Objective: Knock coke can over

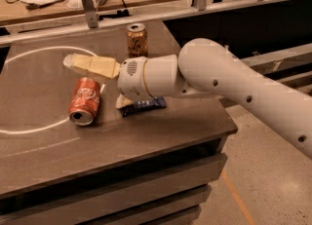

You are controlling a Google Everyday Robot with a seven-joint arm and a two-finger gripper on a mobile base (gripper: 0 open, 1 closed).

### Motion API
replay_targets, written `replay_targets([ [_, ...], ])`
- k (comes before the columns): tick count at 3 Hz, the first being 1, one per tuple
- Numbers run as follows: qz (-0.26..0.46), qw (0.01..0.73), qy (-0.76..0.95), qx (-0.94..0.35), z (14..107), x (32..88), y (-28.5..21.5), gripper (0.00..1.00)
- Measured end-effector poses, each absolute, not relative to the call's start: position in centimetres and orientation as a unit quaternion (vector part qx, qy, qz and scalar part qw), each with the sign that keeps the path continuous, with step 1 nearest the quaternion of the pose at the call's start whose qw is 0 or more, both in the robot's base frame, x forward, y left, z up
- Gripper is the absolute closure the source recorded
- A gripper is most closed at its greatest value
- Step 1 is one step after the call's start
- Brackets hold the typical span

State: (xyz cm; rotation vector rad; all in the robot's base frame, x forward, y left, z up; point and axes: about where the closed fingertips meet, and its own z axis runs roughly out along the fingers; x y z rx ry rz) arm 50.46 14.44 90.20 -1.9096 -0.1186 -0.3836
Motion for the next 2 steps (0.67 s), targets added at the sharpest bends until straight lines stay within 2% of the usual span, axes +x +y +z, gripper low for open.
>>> replay_targets([
  [2,-0.201,0.637,-0.029,-0.744,92.7,50.4,10.7,0.00],
])
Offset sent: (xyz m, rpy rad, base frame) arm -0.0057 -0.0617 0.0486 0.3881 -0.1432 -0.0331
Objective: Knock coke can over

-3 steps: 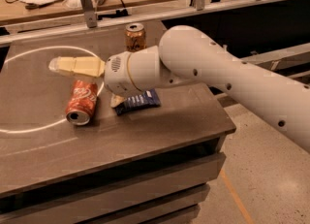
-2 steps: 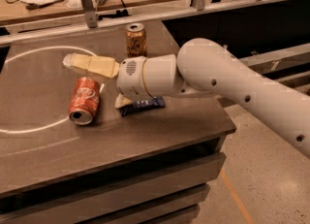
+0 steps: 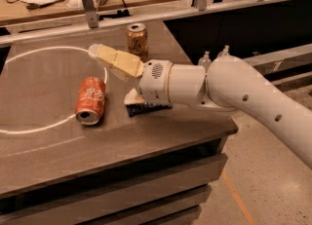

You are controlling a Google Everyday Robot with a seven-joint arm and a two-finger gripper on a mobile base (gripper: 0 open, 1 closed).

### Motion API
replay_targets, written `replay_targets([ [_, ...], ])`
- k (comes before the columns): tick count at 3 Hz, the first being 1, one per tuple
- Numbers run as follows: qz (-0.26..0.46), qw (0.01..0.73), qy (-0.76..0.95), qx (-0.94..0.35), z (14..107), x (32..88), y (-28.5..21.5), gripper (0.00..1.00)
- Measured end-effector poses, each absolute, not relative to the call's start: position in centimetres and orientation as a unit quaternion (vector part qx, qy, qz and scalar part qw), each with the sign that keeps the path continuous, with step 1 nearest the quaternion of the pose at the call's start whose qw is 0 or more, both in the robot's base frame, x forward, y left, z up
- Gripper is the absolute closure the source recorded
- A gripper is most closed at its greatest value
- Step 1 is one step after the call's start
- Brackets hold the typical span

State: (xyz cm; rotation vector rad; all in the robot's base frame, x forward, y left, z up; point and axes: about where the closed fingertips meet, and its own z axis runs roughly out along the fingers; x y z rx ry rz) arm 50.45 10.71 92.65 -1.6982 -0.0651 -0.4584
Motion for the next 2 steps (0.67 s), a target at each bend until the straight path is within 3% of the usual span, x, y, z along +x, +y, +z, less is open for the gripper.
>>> replay_targets([
  [1,-0.228,0.681,-0.053,-0.693,95.24,49.64,9.53,0.00],
  [2,-0.228,0.681,-0.053,-0.693,95.24,49.64,9.53,0.00],
])
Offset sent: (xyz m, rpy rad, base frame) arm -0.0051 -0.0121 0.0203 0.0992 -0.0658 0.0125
